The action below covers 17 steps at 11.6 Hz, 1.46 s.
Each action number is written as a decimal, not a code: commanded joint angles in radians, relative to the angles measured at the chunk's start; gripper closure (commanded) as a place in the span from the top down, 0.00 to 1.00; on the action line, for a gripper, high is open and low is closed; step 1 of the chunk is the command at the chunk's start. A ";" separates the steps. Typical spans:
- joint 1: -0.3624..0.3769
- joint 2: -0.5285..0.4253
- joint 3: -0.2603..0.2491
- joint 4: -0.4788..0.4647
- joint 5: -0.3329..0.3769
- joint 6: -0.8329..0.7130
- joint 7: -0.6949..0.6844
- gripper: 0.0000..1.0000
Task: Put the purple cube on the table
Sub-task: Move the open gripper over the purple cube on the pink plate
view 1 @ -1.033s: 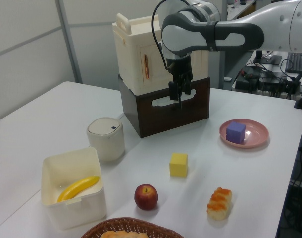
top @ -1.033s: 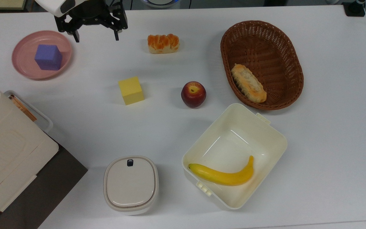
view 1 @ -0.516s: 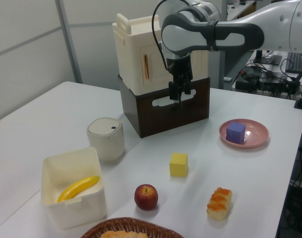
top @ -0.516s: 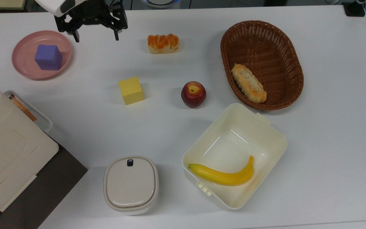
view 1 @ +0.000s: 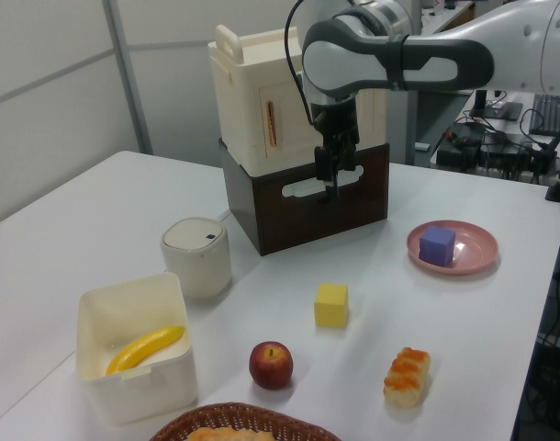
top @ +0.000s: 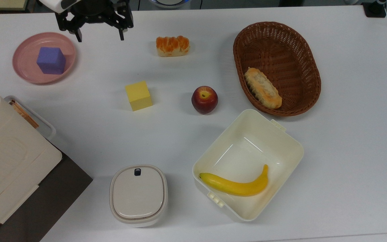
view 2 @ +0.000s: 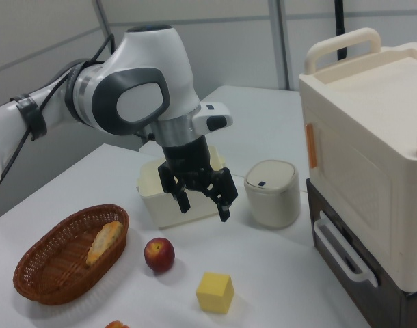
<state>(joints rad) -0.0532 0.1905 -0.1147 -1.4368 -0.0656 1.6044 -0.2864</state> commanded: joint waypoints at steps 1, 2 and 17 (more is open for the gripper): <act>-0.028 -0.022 -0.014 -0.005 0.007 -0.035 -0.010 1.00; -0.052 -0.023 -0.016 -0.007 0.006 -0.035 -0.014 1.00; -0.243 -0.053 -0.112 -0.333 -0.063 0.218 -0.198 1.00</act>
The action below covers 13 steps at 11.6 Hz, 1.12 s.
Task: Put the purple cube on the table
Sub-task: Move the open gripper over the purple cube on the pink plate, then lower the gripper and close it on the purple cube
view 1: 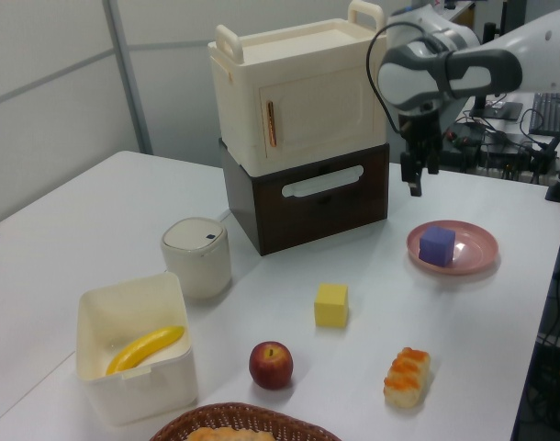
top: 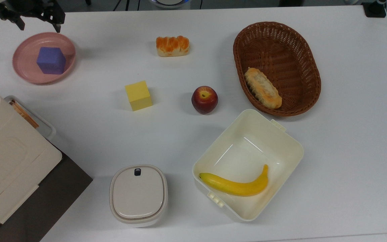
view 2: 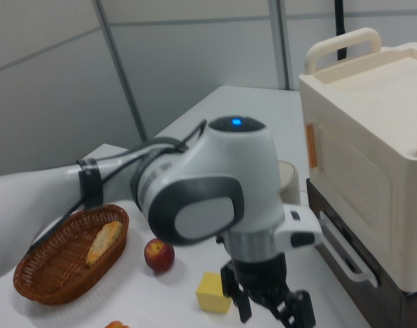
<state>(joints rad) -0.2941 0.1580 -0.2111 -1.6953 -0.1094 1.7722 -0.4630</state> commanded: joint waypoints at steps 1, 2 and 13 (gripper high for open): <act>-0.014 0.012 -0.016 -0.069 -0.019 0.050 -0.020 1.00; -0.017 0.044 -0.016 -0.067 -0.019 0.052 -0.020 1.00; -0.031 0.221 -0.017 -0.057 -0.023 0.196 -0.019 0.57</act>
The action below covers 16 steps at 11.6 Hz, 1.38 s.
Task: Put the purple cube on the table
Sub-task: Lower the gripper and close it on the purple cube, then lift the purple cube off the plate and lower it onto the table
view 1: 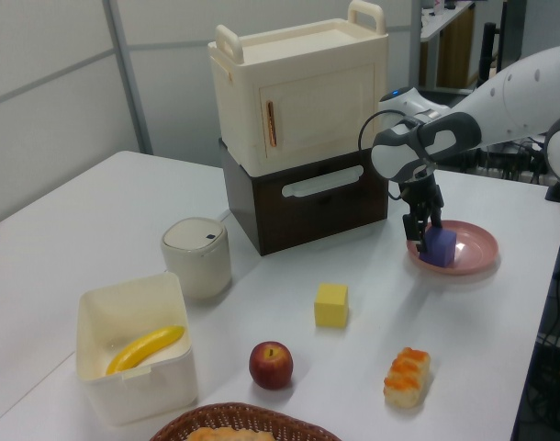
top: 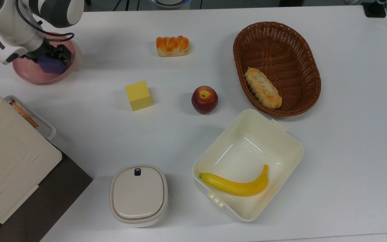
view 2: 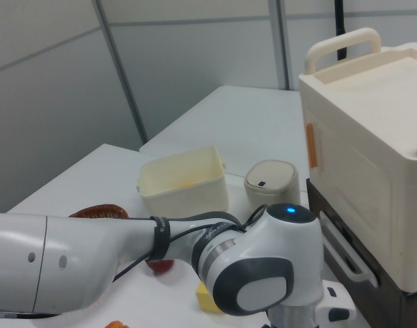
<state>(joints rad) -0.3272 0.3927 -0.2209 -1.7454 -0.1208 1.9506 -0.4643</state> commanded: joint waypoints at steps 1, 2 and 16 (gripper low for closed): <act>0.004 -0.017 -0.008 0.010 -0.011 0.008 -0.016 0.40; 0.005 -0.028 -0.008 0.015 -0.011 -0.007 -0.016 0.29; 0.057 -0.023 0.245 0.145 0.059 -0.087 0.289 1.00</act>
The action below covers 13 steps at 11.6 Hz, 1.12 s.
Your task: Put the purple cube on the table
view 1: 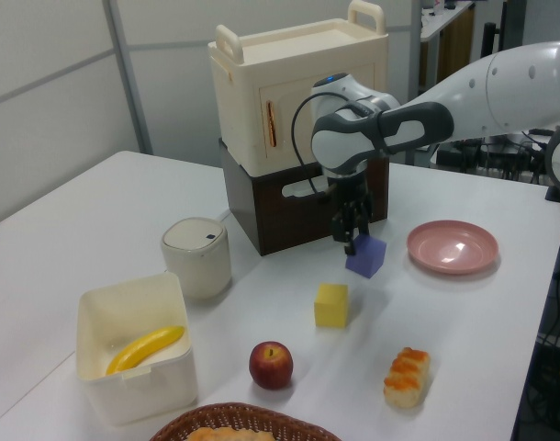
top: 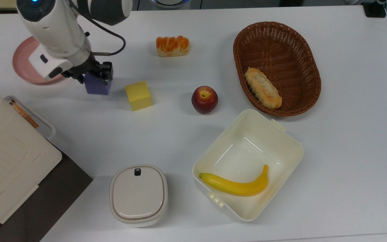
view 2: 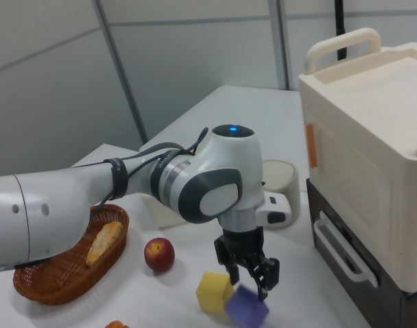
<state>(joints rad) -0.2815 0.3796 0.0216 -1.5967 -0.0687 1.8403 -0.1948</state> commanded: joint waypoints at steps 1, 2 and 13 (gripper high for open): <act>0.013 -0.011 0.006 -0.003 0.006 0.023 0.017 1.00; 0.027 -0.015 0.008 0.009 0.003 0.023 0.017 1.00; 0.165 -0.191 0.008 0.109 0.010 -0.085 0.025 1.00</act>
<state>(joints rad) -0.1346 0.2047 0.0351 -1.4839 -0.0688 1.7941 -0.1862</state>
